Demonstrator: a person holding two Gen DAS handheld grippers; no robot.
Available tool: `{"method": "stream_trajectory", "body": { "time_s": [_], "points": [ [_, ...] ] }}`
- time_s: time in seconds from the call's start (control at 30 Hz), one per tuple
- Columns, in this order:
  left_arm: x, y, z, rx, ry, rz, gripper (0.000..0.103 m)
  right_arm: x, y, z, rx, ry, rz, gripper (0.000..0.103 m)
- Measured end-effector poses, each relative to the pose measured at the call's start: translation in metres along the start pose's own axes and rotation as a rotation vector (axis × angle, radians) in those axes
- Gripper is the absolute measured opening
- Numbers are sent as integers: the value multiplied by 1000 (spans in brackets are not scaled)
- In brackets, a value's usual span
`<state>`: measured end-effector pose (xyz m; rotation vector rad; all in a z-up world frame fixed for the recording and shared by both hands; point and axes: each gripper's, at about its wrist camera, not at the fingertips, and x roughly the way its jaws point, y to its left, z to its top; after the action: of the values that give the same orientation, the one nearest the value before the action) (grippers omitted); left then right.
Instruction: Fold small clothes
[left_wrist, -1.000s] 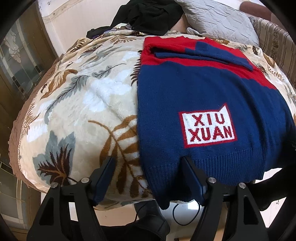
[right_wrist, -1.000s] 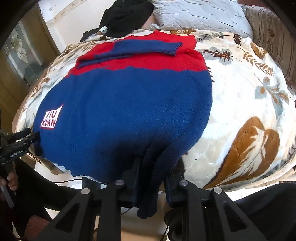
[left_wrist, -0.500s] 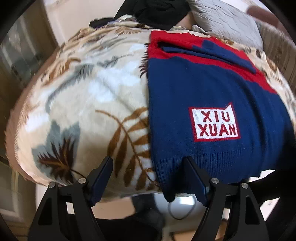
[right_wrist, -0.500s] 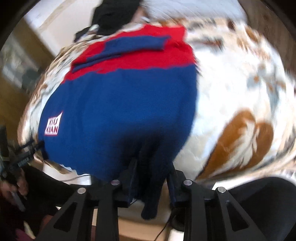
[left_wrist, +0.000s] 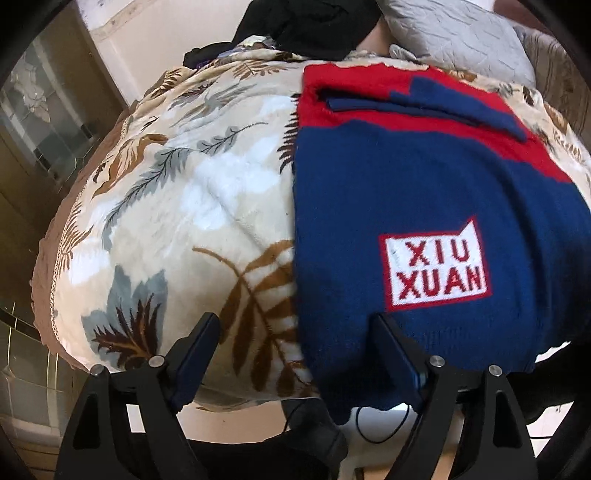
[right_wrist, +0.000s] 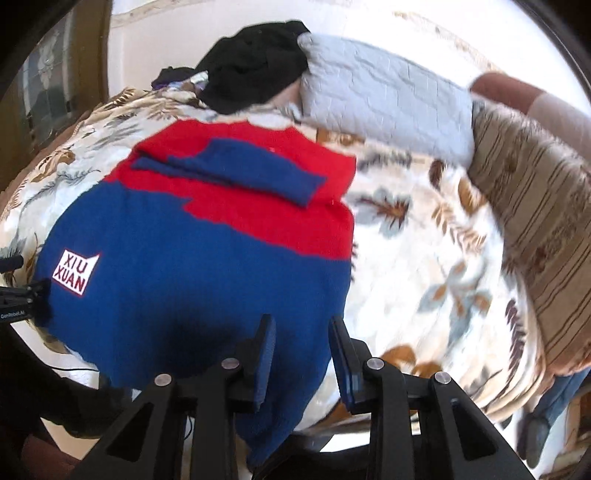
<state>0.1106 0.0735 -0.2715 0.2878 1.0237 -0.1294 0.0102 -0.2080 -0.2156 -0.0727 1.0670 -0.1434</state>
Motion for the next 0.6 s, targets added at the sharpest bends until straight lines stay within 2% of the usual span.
{"method": "stream_trajectory", "body": {
  "time_s": [0.07, 0.27, 0.43, 0.5, 0.57, 0.6],
  "points": [
    [-5, -3, 0, 6, -10, -10, 84, -3, 1, 3, -4, -12, 1, 34],
    [-19, 2, 4, -21, -47, -30, 59, -8, -4, 1, 7, -30, 13, 34],
    [-20, 2, 3, -19, -41, -42, 60, -12, -8, -1, 13, -32, 18, 34],
    [-19, 3, 2, -30, -23, -62, 67, -13, -8, -1, 19, -34, 24, 34],
    [-18, 4, 0, -36, -14, -76, 68, -19, -13, -1, 50, -58, 43, 34],
    [-18, 4, -1, -34, -9, -79, 68, -26, -17, -2, 78, -99, 47, 34]
  ]
}}
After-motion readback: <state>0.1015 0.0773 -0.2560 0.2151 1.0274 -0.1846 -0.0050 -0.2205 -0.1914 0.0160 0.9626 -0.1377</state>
